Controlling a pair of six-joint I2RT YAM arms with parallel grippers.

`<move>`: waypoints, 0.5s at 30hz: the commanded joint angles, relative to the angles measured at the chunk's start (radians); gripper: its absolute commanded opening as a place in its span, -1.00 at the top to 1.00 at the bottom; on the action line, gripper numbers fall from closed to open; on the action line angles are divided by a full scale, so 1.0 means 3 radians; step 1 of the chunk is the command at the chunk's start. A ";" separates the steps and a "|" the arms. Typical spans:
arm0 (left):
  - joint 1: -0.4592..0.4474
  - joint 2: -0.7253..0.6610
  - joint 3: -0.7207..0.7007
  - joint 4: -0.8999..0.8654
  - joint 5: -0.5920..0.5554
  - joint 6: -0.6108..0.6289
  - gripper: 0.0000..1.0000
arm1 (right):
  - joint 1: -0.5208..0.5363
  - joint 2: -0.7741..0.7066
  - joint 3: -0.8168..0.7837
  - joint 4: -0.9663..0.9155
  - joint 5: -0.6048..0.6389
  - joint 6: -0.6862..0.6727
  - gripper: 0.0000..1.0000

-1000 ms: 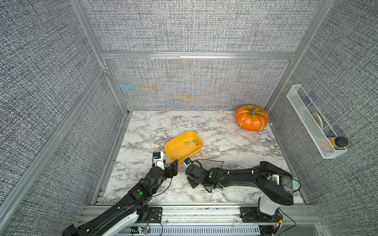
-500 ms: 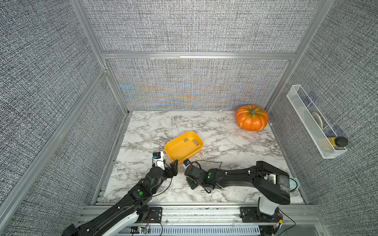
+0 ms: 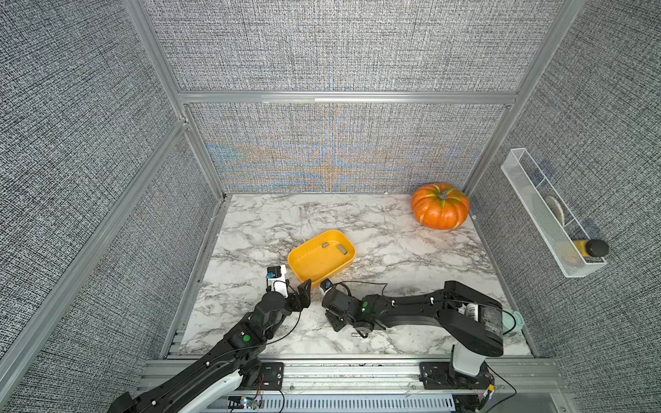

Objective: Put the socket on the desktop into the storage box
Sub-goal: Pick up the socket head from the center of the board, then place the socket head in the storage box.

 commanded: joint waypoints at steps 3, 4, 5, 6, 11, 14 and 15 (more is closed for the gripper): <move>0.0002 -0.0001 0.0027 0.0034 -0.0038 0.0010 -0.72 | 0.0004 -0.0035 0.0017 -0.0063 0.0053 -0.0008 0.51; 0.0001 -0.0001 0.0028 0.0036 -0.0039 0.0010 -0.72 | 0.0002 -0.0059 0.0013 -0.0084 0.0071 -0.0004 0.59; 0.0001 -0.0001 0.0028 0.0034 -0.0038 0.0010 -0.72 | 0.0002 -0.0093 0.0014 -0.0107 0.0085 -0.0012 0.66; 0.0002 0.0000 0.0030 0.0031 -0.0039 0.0010 -0.72 | 0.0002 -0.0128 0.0017 -0.0125 0.0097 -0.0017 0.72; 0.0002 -0.0007 0.0024 0.0031 -0.0064 0.0010 -0.72 | -0.0027 -0.0487 -0.0011 -0.0262 0.0261 -0.0111 0.93; 0.0002 -0.0007 0.0017 0.0036 -0.0070 0.0005 -0.72 | -0.0229 -0.0802 -0.0044 -0.0477 0.0475 -0.0082 1.00; 0.0002 0.0001 0.0022 0.0036 -0.0066 0.0005 -0.72 | -0.0329 -0.0912 -0.0070 -0.0473 0.0491 -0.0071 1.00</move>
